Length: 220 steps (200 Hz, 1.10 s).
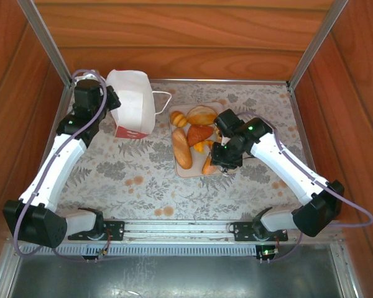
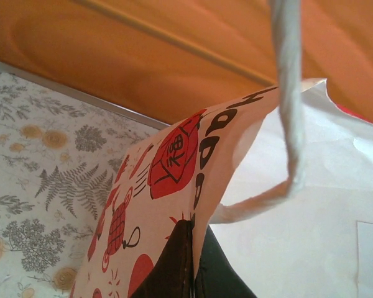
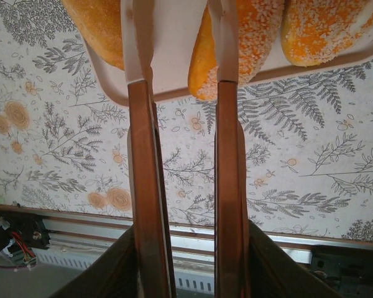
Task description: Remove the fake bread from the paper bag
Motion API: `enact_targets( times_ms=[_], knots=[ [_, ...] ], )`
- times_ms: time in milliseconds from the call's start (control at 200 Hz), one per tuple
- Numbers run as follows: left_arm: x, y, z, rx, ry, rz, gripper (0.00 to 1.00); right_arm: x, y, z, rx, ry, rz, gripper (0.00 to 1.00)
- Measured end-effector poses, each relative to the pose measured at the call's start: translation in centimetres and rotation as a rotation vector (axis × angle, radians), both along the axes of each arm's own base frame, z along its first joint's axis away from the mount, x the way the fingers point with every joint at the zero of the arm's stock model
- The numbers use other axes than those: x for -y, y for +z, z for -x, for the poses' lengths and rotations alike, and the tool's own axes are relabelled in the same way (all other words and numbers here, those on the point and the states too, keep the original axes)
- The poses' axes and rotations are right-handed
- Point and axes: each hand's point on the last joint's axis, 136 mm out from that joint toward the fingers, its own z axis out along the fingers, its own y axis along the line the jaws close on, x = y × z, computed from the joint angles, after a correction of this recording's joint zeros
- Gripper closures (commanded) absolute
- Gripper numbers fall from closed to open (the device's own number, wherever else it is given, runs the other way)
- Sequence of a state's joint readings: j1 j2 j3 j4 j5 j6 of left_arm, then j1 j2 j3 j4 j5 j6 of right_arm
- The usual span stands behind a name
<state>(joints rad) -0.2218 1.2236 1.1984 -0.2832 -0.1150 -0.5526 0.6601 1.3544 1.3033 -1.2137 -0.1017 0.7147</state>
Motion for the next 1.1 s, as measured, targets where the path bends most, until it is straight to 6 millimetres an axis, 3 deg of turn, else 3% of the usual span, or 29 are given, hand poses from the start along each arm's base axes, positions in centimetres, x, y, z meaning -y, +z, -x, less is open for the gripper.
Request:
enact_targets(
  times_ms=[190,525,745,885,1100],
  knots=[
    [-1.0,-0.6,0.3,-0.020,0.025,0.116,1.00,1.0,0.4,-0.3,0.030,-0.022,0.002,0.60],
    [-3.2,-3.8,-0.8,-0.102,0.067,0.351,1.00,4.7,1.8,-1.8,0.131,-0.107,0.045,0.59],
    [-2.2,-5.9,-2.5,-0.197,0.009,0.440,1.00,8.2,1.8,-3.7,0.189,-0.198,0.131,0.58],
    [-1.1,-7.0,-3.6,-0.245,-0.045,0.471,1.00,10.3,0.7,-5.6,0.235,-0.261,0.174,0.58],
    [-0.3,-7.6,-4.3,-0.275,-0.092,0.486,0.78,13.3,-2.4,-8.6,0.317,-0.311,0.227,0.56]
  ],
)
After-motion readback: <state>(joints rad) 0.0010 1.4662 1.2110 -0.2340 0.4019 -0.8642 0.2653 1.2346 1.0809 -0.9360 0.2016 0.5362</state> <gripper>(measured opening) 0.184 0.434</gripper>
